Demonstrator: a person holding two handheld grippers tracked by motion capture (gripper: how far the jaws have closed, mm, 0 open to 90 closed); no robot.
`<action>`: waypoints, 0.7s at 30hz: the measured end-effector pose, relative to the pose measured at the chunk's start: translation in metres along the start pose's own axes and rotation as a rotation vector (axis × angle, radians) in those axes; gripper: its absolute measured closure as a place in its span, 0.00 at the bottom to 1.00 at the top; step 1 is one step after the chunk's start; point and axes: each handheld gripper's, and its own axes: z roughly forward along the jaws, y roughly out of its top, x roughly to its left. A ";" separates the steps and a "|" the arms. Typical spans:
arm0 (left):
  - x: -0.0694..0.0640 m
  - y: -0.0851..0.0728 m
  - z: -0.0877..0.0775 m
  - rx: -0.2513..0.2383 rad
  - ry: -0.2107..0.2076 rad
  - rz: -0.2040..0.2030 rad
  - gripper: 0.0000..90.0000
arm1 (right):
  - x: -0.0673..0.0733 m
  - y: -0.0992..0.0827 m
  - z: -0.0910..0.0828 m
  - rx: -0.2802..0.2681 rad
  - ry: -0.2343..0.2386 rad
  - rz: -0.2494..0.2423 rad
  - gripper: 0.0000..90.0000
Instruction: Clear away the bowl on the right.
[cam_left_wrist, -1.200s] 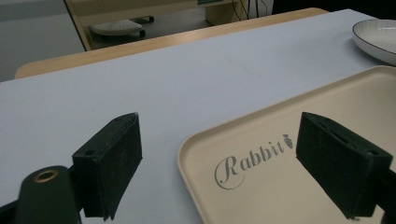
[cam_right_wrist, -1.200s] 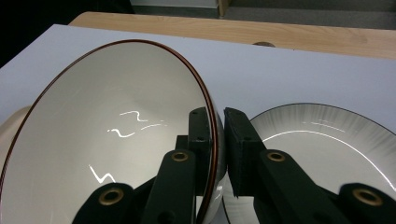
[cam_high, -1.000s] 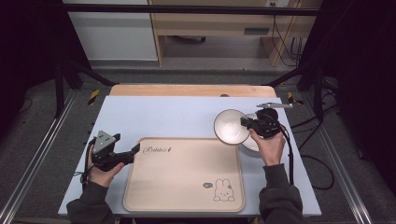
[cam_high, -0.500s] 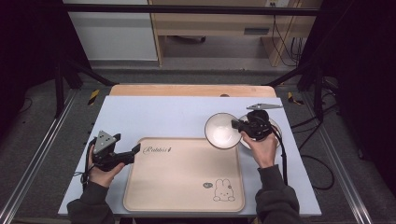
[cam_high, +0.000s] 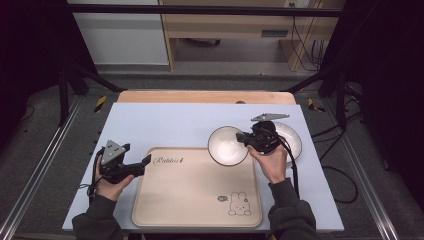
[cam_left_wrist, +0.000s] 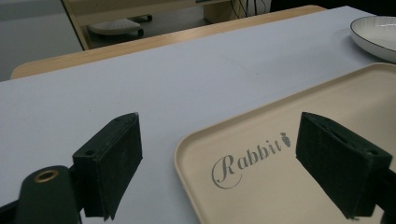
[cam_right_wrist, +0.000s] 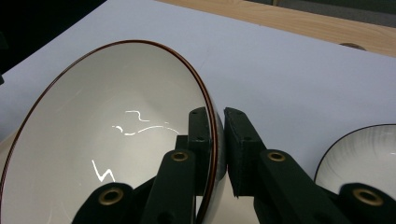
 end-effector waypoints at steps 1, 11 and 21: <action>0.000 0.000 0.000 0.000 0.000 0.000 0.16 | 0.002 0.000 0.001 0.006 0.002 0.001 0.91; 0.000 0.000 0.000 0.001 0.000 0.001 0.16 | 0.012 -0.002 0.010 0.035 0.036 -0.022 0.91; -0.001 0.000 0.000 0.005 -0.003 0.009 0.16 | 0.025 -0.004 0.024 0.071 0.071 -0.048 0.91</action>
